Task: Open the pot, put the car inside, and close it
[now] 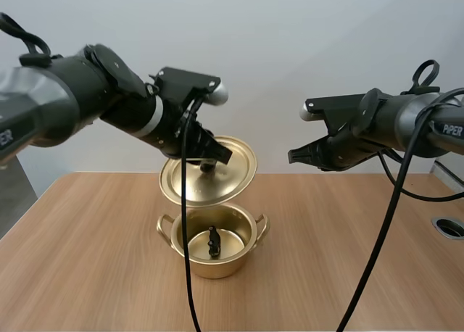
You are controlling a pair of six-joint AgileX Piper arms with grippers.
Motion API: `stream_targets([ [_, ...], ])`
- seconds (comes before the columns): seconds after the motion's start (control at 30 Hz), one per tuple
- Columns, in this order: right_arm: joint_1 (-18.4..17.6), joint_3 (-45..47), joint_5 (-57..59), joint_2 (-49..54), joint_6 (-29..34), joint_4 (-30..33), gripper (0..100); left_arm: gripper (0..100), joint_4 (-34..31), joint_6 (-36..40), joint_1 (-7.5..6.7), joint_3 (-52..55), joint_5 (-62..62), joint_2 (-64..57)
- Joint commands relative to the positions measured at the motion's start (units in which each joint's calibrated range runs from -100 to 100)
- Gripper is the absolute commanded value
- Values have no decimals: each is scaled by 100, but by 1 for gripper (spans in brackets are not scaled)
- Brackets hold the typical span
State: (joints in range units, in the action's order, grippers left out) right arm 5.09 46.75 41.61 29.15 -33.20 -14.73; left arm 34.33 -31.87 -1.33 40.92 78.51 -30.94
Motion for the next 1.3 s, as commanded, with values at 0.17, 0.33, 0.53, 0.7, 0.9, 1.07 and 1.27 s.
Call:
stream_targets([
  [0.17, 0, -2, -14, 5, -103, -97, 0, 0, 94, -248, -3, 285, -84, 739],
  [0.33, 0, -2, -14, 5, -179, -123, 0, 0, 142, -390, -3, 441, -273, 1195],
  [0.53, 0, -2, -14, 5, -186, -123, 0, 0, 257, -596, -3, 559, -386, 1486],
  [0.7, 0, -2, -14, 5, -223, -123, 0, 0, 300, -731, -103, 559, -317, 1568],
  [0.9, 0, -2, 114, 5, -281, -123, 0, 0, 143, -499, -364, 559, -841, 1608],
  [1.07, 0, -2, 130, 5, -295, -123, 0, 0, -749, -10, -386, 559, -1161, 1608],
  [1.27, 0, -2, 111, 5, -294, -123, 0, 0, -650, -62, -386, 559, -1040, 1608],
])
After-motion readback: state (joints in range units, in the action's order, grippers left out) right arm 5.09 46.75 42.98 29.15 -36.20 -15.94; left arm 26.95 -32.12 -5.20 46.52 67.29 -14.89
